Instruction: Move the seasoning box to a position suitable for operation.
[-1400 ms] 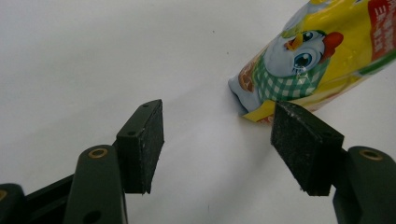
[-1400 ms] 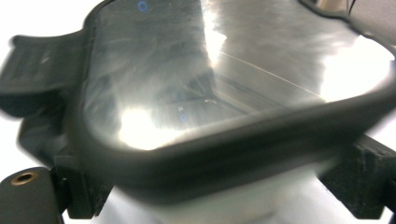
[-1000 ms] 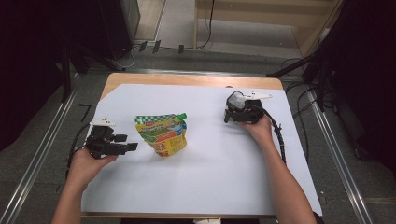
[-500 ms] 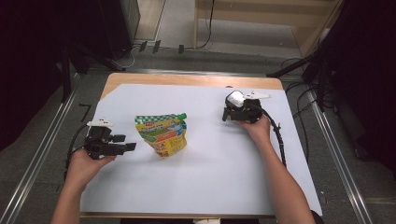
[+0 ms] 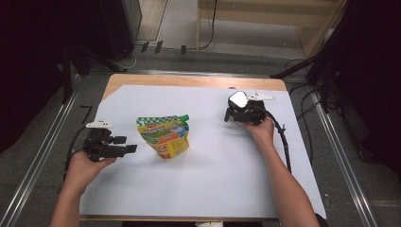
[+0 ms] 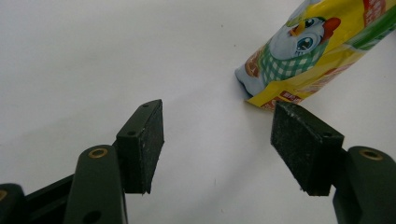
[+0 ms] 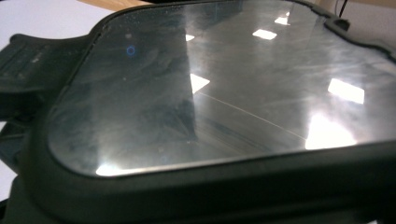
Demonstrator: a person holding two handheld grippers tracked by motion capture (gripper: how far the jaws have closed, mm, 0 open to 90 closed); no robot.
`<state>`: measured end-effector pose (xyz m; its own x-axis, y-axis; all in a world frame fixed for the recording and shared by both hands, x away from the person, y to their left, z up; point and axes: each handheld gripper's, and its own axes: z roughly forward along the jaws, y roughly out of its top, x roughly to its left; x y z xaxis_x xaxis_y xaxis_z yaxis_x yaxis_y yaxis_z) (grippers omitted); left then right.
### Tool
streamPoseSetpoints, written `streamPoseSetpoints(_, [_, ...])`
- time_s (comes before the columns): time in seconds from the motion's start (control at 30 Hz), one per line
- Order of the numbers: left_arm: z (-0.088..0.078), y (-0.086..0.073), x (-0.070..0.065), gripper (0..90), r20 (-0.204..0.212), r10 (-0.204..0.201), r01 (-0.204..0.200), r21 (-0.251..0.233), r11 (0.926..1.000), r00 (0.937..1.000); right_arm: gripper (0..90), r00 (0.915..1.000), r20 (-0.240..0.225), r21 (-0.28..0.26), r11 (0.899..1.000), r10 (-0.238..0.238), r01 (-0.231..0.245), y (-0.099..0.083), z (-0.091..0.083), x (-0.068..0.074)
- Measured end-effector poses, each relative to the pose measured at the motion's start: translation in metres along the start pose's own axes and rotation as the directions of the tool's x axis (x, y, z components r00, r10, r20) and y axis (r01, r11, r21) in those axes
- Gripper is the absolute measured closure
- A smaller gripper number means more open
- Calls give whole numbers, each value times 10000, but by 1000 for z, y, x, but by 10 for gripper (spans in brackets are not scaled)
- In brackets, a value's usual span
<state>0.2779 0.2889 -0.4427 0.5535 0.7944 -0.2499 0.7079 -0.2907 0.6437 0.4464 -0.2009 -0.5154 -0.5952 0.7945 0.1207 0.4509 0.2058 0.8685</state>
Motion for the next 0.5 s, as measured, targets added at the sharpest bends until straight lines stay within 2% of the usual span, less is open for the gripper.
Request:
streamPoseSetpoints(0.2, [0,2,2,354,36,-6,7,-36,10000,10000,142,9997,-167,-115,9998,-191,189,0,-9,8])
streamPoseSetpoints(0.4, [4,7,3,353,147,-30,27,182,9998,9999,145,9986,-520,-339,9994,-102,85,1,-23,21])
streamPoseSetpoints(0.5, [6,10,4,353,198,20,-24,171,9999,9998,145,9969,-621,-277,9986,-477,461,0,-31,32])
